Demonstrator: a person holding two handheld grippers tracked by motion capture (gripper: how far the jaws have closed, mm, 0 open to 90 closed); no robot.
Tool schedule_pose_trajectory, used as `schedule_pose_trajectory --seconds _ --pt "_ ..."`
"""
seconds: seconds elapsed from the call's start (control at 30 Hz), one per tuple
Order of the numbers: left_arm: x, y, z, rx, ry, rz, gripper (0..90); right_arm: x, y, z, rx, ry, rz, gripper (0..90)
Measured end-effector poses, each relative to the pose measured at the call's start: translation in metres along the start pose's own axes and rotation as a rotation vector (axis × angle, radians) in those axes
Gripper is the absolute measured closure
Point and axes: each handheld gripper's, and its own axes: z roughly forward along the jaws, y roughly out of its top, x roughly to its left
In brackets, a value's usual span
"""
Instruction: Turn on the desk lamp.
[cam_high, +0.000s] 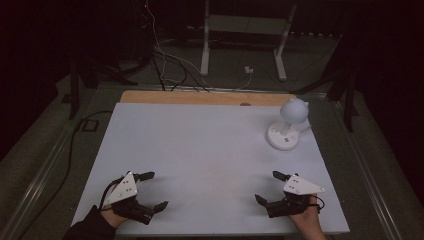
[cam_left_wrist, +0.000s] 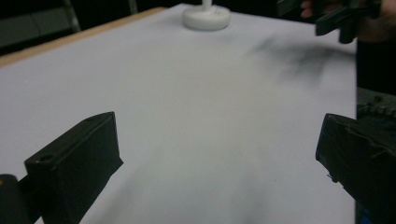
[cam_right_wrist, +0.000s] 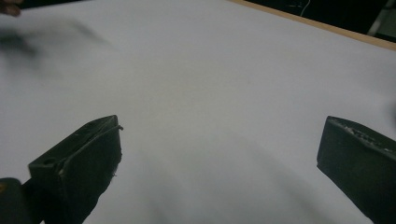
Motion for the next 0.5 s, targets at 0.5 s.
schedule_pose_trajectory --seconds 0.5 --pt "0.0025 -0.0024 0.0013 -0.011 0.005 0.001 0.4 0.0086 0.0010 0.0060 0.077 -0.020 -0.075 0.0"
